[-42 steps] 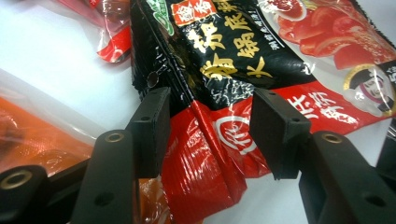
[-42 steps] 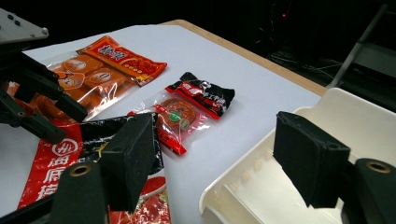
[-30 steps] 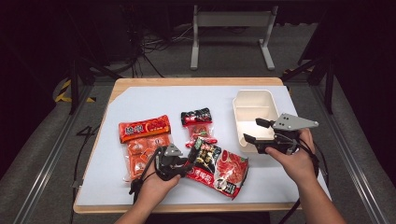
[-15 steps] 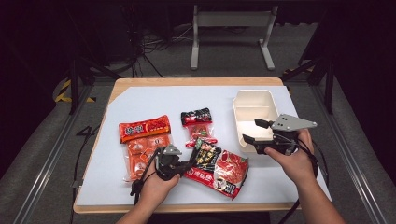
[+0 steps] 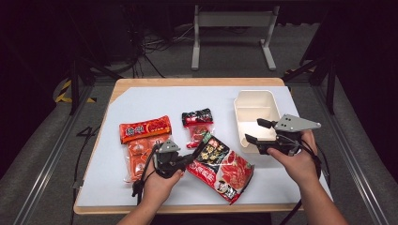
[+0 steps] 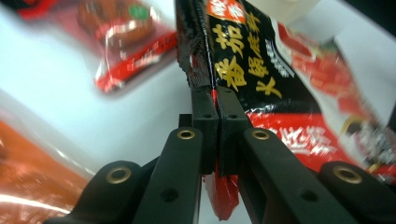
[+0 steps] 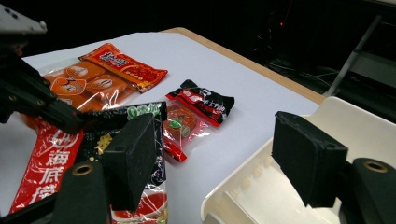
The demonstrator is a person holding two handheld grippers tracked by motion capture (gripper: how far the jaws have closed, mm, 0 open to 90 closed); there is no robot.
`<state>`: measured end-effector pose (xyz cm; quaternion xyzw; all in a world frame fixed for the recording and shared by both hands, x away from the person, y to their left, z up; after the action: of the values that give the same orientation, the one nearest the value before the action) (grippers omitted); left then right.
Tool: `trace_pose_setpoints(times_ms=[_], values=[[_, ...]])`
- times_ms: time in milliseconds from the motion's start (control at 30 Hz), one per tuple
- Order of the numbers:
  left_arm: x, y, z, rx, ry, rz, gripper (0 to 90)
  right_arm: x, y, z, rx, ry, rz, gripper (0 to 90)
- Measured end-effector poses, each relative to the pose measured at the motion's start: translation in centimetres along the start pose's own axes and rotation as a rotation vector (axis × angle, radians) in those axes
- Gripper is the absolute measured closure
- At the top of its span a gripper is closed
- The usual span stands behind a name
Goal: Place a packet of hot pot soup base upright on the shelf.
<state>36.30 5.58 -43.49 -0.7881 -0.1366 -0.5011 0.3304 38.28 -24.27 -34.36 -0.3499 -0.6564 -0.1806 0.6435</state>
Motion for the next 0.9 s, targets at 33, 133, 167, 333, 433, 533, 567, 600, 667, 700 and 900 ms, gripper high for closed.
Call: trace_pose_setpoints(times_ms=[33, 133, 167, 333, 433, 533, 567, 600, 667, 700, 900], values=[[0.4, -0.3, -0.2, -0.001, 0.004, -0.011, 88.7, 0.1, -0.1, 0.1, 0.002, -0.002, -0.004, 31.8], [1.0, -0.7, -0.5, -0.004, 0.021, -0.035, 88.7, 0.4, -0.2, 0.2, 0.004, -0.004, -0.013, 31.9], [1.1, -0.8, -0.6, -0.006, 0.024, -0.038, 88.7, 0.5, -0.3, 0.3, 0.004, -0.006, -0.015, 31.8], [2.2, -1.4, -1.1, -0.018, 0.058, -0.083, 88.6, 0.7, -0.4, 0.5, 0.006, -0.008, -0.018, 32.5], [2.6, -1.8, -1.3, -0.026, 0.081, -0.097, 88.6, 0.7, -0.4, 0.6, 0.009, -0.009, -0.019, 32.7], [3.5, -2.6, -1.8, -0.032, 0.103, -0.140, 88.6, 0.9, -0.4, 0.8, 0.013, -0.015, -0.021, 33.0], [3.5, -2.6, -1.8, -0.032, 0.103, -0.140, 88.6, 1.0, -0.3, 0.9, 0.016, -0.015, -0.022, 33.0], [4.0, -3.0, -2.0, -0.033, 0.118, -0.160, 88.6, 1.0, -0.3, 1.0, 0.018, -0.017, -0.022, 33.2], [4.4, -3.5, -2.2, -0.031, 0.141, -0.169, 88.6, 1.1, -0.3, 1.2, 0.023, -0.021, -0.025, 33.3], [4.4, -3.5, -2.2, -0.031, 0.141, -0.169, 88.6, 1.1, -0.3, 1.2, 0.023, -0.021, -0.025, 33.3], [5.5, -4.6, -2.7, -0.063, 0.193, -0.187, 88.5, 1.5, -0.1, 1.8, 0.040, -0.030, -0.030, 33.7]])
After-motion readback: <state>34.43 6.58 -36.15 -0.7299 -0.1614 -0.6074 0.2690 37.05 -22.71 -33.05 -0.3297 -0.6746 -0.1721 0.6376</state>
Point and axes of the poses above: each handheld gripper's, and its own axes: y roughly forward along the jaws, x roughly out of its top, z roughly to its left, the point moved 4 cm from there along y, roughly forward along the jaws, and after that the axes turned 12 degrees about -z, right-handed, at the moved point
